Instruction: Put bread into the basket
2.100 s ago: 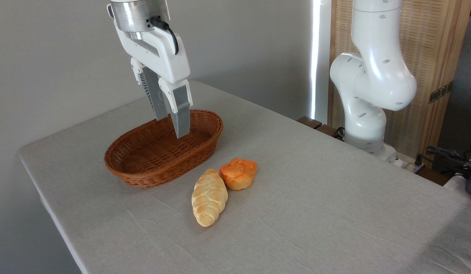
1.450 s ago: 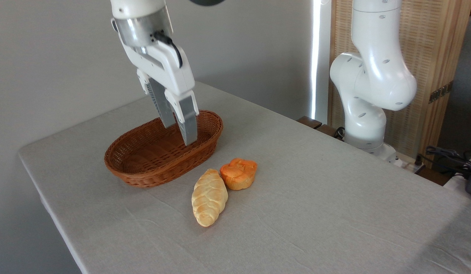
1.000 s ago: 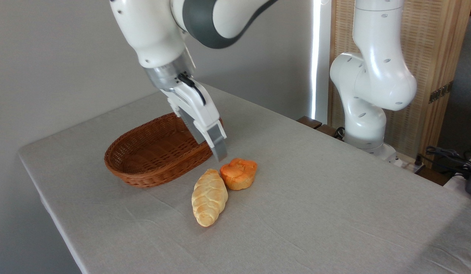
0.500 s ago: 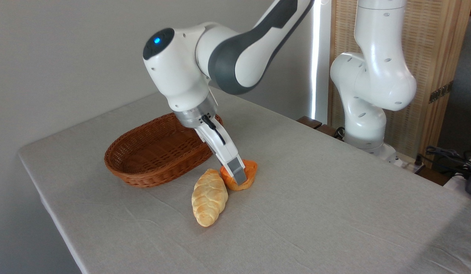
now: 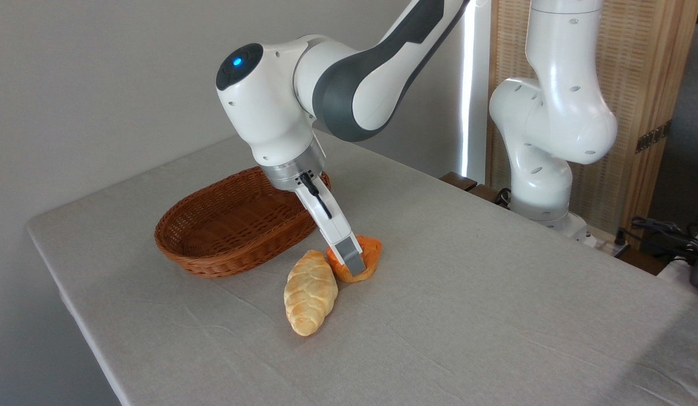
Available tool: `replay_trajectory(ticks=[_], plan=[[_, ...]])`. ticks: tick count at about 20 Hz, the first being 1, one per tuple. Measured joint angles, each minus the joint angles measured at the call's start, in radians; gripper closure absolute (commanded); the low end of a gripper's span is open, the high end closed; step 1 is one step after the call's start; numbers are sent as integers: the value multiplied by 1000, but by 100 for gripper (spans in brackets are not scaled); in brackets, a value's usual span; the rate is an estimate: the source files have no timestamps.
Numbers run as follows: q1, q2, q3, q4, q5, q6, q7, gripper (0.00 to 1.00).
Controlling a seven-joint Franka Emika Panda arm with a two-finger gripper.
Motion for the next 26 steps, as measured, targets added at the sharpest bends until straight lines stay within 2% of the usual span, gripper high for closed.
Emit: replay_trajectory(ticks=[7,11,15,17,18,19,20,23,26], plan=[[0,-1,0,0,0,0,2,65],[0,-10,0,10,0,-29,2,61],[-6,-41,-8,104,-1,-127,2,59],[-13,-52,-41,159,-2,-141,2,59],[-16,-52,-74,184,-2,-141,0,53],[-19,-51,-98,200,-3,-137,-7,25],[-22,-47,-120,218,-6,-125,-25,2],[-25,-28,-168,244,-41,-32,-143,0],[-26,20,-220,244,-48,60,-284,0]])
